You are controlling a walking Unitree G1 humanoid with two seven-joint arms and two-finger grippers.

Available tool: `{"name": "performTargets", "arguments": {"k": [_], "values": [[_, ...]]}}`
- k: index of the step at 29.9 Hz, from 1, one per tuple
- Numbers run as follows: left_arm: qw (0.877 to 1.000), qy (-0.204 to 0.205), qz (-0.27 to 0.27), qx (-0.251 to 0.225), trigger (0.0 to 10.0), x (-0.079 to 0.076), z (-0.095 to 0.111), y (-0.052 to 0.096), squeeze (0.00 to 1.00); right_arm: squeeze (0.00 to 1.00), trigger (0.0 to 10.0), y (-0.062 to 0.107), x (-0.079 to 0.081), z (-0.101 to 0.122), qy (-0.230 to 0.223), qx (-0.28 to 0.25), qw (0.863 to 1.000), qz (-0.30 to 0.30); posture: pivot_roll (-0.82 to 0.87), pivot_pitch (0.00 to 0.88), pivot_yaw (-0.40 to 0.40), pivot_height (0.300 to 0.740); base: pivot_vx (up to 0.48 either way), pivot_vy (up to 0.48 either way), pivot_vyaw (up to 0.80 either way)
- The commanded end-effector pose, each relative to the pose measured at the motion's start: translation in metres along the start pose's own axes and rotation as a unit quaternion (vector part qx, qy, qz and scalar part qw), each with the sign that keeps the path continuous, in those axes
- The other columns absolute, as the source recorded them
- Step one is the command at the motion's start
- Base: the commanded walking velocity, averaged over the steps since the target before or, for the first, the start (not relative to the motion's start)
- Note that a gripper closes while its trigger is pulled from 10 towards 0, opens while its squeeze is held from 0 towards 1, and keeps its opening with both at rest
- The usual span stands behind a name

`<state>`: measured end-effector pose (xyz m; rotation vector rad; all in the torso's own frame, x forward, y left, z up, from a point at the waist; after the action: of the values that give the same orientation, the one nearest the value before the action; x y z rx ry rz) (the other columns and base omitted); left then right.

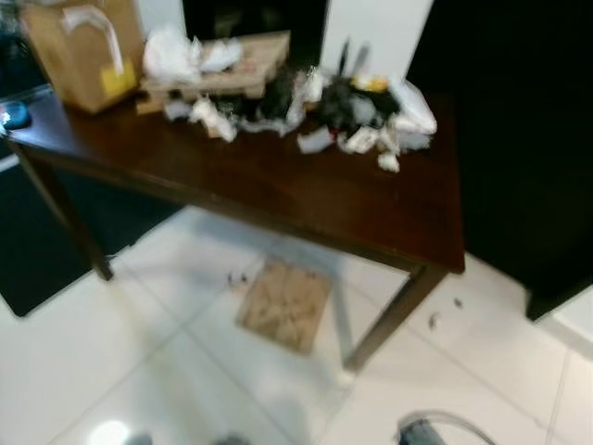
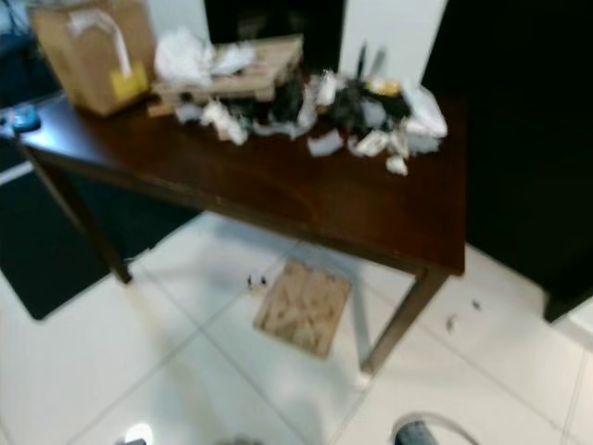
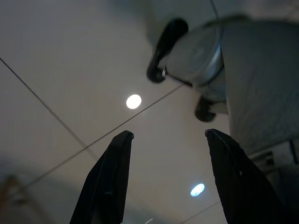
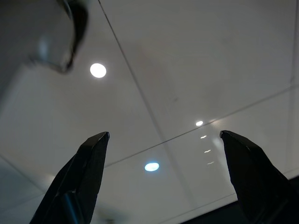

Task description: Picking trash to rubbish bin

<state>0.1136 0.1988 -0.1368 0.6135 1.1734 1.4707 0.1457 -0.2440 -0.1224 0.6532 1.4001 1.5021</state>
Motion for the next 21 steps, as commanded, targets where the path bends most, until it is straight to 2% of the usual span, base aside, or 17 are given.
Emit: {"name": "performTargets", "arguments": {"k": [1, 3, 5, 9, 21], "values": [[1.000, 0.008, -0.009, 0.018, 10.0, -0.0065, -0.0148, 0.0000, 0.00, 0.00, 10.0, 0.0002, 0.0007, -0.0126, -0.005, 0.018, 1.000, 0.000, 0.16, 0.120, -0.079, 0.740, 0.000, 0.000, 0.79], [1.000, 0.008, -0.008, 0.019, 10.0, -0.0058, -0.0156, 0.0003, 0.00, 0.00, 10.0, 0.0002, 0.0000, -0.0121, -0.010, 0.015, 1.000, -0.005, 0.16, 0.120, -0.079, 0.740, 0.000, 0.000, 0.79], [1.000, 0.005, -0.008, 0.021, 10.0, -0.0047, -0.0168, 0.0007, 0.00, 0.00, 10.0, 0.0001, 0.0002, -0.0125, -0.015, 0.015, 1.000, -0.005, 0.17, 0.118, -0.082, 0.740, 0.000, 0.000, 0.00], [1.000, 0.005, -0.013, 0.025, 10.0, -0.0053, -0.0177, 0.0009, 0.00, 0.00, 10.0, 0.0002, 0.0000, -0.0126, -0.015, 0.015, 1.000, -0.006, 0.17, 0.118, -0.082, 0.740, 0.000, -0.472, 0.00], [1.000, 0.020, 0.018, 0.008, 10.0, 0.0028, -0.0107, 0.0012, 0.00, 0.00, 10.0, 0.0008, -0.0048, -0.0117, -0.006, 0.014, 1.000, -0.013, 0.17, 0.091, -0.085, 0.740, 0.000, 0.000, 0.00]]}}
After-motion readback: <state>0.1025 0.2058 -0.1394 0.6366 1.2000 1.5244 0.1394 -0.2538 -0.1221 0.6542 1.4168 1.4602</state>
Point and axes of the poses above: a point about 5 cm out from each wrist's last joint towards the gripper, its own y axis pointing back from the gripper into the wrist, its own z axis along the axis of the wrist's last joint, x = y × z, the point moved 3 cm from there along -y, pointing out of the wrist towards the gripper, and after that the axes turned 3 degrees about y, right-handed, at the moved point
